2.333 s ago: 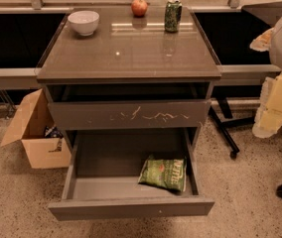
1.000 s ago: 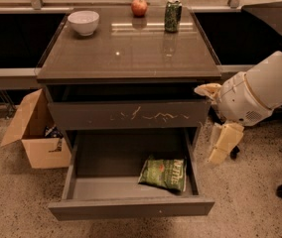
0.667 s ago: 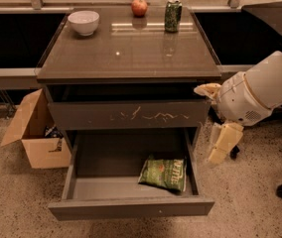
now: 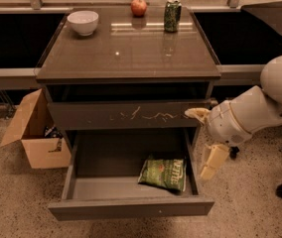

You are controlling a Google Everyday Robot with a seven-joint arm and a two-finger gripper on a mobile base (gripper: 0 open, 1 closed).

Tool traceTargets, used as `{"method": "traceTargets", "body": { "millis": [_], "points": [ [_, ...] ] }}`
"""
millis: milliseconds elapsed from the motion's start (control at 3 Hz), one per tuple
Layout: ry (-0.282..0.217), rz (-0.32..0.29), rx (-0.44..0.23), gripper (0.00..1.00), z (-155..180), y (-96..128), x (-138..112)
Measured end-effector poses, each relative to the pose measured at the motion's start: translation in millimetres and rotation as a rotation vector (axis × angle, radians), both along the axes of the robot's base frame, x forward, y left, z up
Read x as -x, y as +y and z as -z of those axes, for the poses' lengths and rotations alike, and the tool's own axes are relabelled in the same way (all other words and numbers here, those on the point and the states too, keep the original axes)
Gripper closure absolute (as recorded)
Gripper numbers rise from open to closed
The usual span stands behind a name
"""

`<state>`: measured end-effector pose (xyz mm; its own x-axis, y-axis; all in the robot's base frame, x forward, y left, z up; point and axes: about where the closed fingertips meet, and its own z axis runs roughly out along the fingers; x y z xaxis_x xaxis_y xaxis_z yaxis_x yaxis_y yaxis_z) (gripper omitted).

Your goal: Pick green jalapeno chip bag from middle drawer and place on counter

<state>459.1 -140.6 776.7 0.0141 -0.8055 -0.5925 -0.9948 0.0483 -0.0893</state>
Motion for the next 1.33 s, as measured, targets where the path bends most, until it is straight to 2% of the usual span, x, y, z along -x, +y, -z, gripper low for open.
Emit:
{"method": "traceTargets", "body": {
  "millis": [333, 667, 1000, 1333],
  "points": [
    [0.044, -0.01, -0.024, 0.0, 54.8, 7.1, 0.9],
    [0.044, -0.01, -0.024, 0.0, 54.8, 7.1, 0.9],
    [0.072, -0.05, -0.038, 0.0, 72.1, 13.2, -0.9],
    [0.117, -0.074, -0.082, 0.0, 119.7, 21.3, -9.4]
  ]
}}
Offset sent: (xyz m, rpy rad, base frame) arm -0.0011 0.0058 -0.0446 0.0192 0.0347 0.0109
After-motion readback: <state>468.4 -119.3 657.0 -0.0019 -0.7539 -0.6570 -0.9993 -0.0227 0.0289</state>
